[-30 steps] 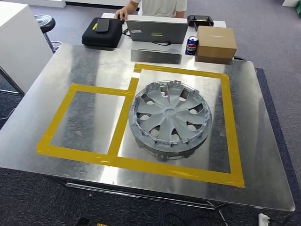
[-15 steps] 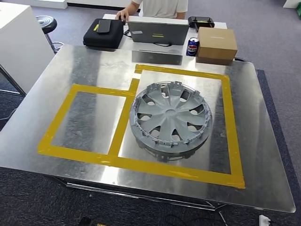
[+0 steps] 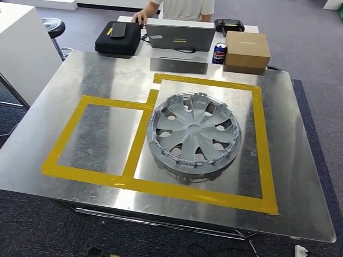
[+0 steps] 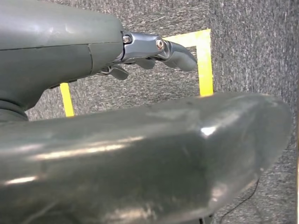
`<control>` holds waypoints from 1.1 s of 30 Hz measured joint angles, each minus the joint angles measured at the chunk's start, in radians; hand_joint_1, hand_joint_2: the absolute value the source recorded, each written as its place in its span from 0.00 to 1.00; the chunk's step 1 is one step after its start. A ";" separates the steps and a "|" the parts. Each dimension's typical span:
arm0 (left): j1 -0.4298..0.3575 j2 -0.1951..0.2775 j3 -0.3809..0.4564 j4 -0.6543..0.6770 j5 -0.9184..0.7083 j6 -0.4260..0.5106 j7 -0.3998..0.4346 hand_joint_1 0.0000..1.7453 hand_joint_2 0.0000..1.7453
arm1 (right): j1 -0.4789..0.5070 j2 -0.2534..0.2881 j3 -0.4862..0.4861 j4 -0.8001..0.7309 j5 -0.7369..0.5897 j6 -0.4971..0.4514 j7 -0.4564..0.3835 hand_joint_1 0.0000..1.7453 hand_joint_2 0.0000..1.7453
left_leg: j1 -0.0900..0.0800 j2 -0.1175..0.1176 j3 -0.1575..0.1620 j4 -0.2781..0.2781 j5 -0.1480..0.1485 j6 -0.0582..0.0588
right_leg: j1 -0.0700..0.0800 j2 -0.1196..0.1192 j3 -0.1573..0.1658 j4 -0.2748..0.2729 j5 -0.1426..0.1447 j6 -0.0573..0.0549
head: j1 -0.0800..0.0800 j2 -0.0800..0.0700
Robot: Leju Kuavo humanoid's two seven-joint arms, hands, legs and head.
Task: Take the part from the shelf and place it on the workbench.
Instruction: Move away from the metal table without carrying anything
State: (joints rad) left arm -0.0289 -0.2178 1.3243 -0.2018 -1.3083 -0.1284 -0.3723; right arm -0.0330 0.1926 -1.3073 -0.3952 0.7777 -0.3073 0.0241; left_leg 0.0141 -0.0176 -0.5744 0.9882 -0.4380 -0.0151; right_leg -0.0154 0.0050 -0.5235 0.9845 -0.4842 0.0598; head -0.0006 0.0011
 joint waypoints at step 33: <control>-0.031 0.023 0.001 0.000 -0.003 0.012 0.082 0.00 0.00 | -0.012 -0.029 0.453 0.189 0.451 0.026 0.082 0.00 0.00 | 0.003 0.007 -0.095 0.212 -0.142 -0.037 | -0.007 0.005 -0.031 0.022 0.022 -0.043 | -0.004 0.000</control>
State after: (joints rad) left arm -0.0595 -0.1946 1.3249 -0.2022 -1.3110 -0.1164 -0.2899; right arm -0.0450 0.1633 -0.8547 -0.2065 1.2291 -0.2817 0.1064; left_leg 0.0167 -0.0105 -0.6689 1.2003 -0.5803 -0.0518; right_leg -0.0221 0.0097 -0.5543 1.0070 -0.4621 0.0166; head -0.0041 0.0011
